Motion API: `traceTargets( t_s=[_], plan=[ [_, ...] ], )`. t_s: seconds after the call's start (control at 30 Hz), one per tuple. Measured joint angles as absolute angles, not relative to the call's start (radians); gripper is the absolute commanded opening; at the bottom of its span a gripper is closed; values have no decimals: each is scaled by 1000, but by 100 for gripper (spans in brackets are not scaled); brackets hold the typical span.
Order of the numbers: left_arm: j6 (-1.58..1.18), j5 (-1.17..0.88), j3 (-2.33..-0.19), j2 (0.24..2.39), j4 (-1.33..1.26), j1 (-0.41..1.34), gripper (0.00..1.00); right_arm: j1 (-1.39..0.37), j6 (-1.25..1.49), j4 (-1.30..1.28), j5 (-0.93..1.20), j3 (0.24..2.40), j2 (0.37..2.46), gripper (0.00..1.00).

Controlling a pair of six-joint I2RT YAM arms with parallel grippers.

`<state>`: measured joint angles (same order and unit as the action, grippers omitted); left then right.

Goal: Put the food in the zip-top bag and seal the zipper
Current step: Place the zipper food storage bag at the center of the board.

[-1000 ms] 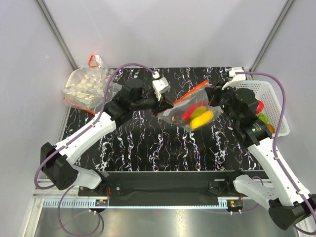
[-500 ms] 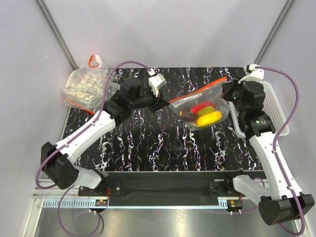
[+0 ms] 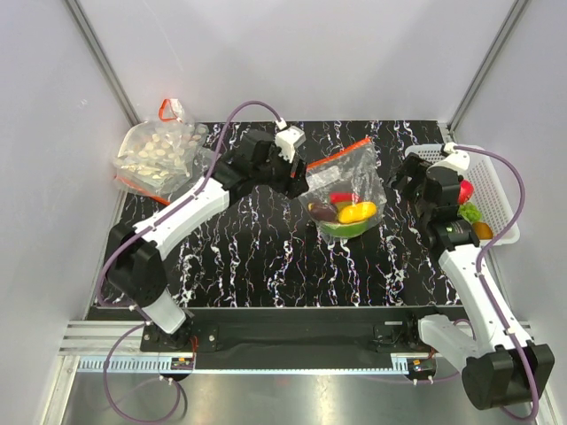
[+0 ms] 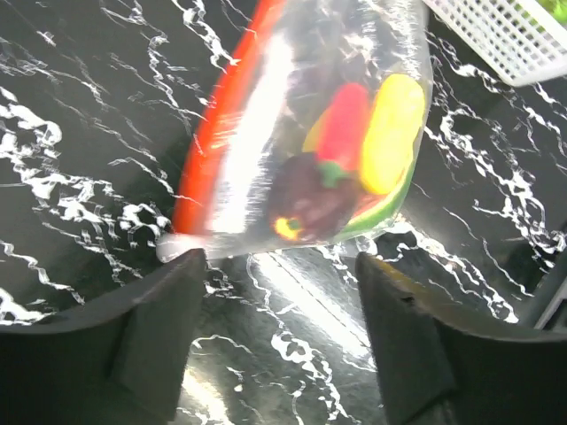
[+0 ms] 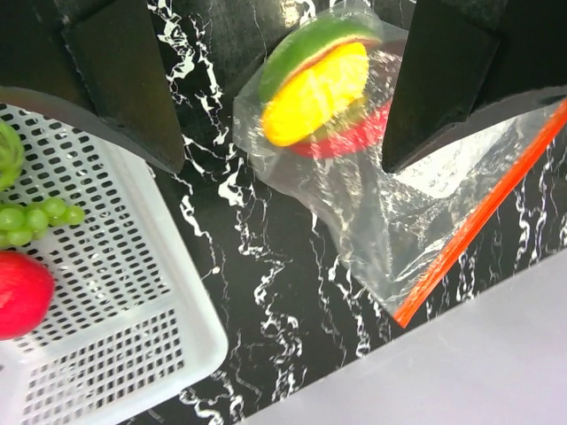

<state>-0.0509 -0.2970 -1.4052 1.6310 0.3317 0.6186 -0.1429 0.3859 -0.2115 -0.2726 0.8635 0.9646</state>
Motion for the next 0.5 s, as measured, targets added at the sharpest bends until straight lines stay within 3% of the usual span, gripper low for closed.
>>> traceTargets(
  t_s=[0.03,0.07,0.5],
  plan=[
    [-54,-291,-1404,1624,332,617,93,-143,388,-213,-281,863,957,100],
    [-58,-284,-1396,1610,324,616,99,-143,390,-216,-290,863,948,100],
    [-319,-121,-1010,1052,180,616,99,-143,472,-389,-303,948,748,100]
  ],
)
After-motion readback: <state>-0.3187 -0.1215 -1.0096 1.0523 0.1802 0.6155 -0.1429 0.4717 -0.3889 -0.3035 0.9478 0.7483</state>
